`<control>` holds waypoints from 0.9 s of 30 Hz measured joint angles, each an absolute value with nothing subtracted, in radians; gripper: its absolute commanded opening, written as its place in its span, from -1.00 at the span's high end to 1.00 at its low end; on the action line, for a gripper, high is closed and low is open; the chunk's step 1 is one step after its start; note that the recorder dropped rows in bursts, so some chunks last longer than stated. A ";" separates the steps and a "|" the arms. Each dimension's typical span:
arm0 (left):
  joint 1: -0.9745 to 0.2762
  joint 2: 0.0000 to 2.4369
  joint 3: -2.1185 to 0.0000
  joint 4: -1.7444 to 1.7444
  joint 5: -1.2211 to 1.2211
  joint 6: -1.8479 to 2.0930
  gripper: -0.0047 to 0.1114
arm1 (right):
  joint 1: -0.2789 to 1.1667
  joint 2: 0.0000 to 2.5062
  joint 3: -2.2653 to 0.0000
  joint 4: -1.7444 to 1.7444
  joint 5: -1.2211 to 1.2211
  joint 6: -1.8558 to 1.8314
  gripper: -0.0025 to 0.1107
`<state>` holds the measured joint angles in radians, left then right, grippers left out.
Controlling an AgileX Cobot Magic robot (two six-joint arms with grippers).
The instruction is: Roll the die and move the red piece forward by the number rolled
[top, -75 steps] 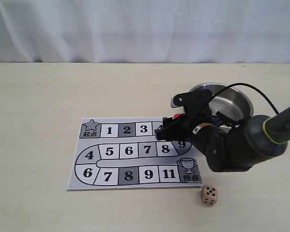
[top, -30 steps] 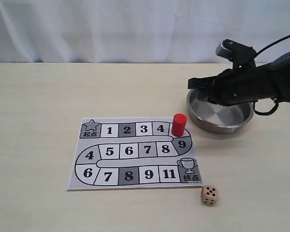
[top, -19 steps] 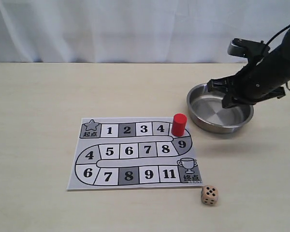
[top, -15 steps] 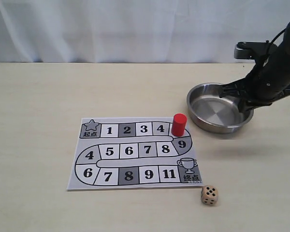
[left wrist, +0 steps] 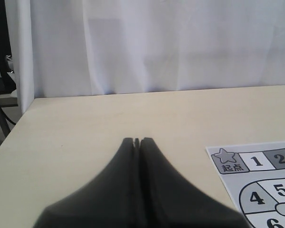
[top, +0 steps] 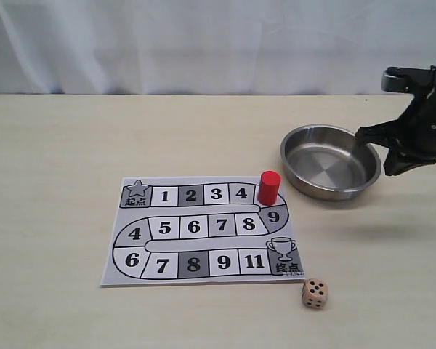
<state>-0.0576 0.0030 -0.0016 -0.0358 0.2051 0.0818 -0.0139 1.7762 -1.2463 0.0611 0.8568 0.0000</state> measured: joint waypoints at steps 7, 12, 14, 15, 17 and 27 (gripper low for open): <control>-0.058 0.003 -0.002 -0.036 0.205 0.082 0.92 | -0.064 1.776 -1.222 0.009 0.858 -0.053 0.89; -0.058 0.003 -0.002 -0.036 0.205 0.082 0.92 | -0.064 1.763 -1.172 0.000 0.858 -0.086 0.89; -0.058 0.003 -0.002 -0.036 0.205 0.082 0.92 | -0.064 1.741 -1.158 0.000 0.858 -0.091 0.89; -0.058 0.003 -0.002 -0.036 0.205 0.082 0.92 | -0.064 1.725 -1.149 0.000 0.858 -0.093 0.89; -0.058 0.003 -0.002 -0.036 0.205 0.082 0.92 | -0.064 1.688 -1.130 0.000 0.851 -0.093 0.89; -0.058 0.003 -0.002 -0.036 0.205 0.082 0.92 | -0.064 1.326 -0.996 0.000 0.754 -0.111 0.89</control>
<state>-0.0576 0.0030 -0.0016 -0.0358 0.2051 0.0818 -0.0639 1.3259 -0.9958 0.0000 0.7537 -0.1114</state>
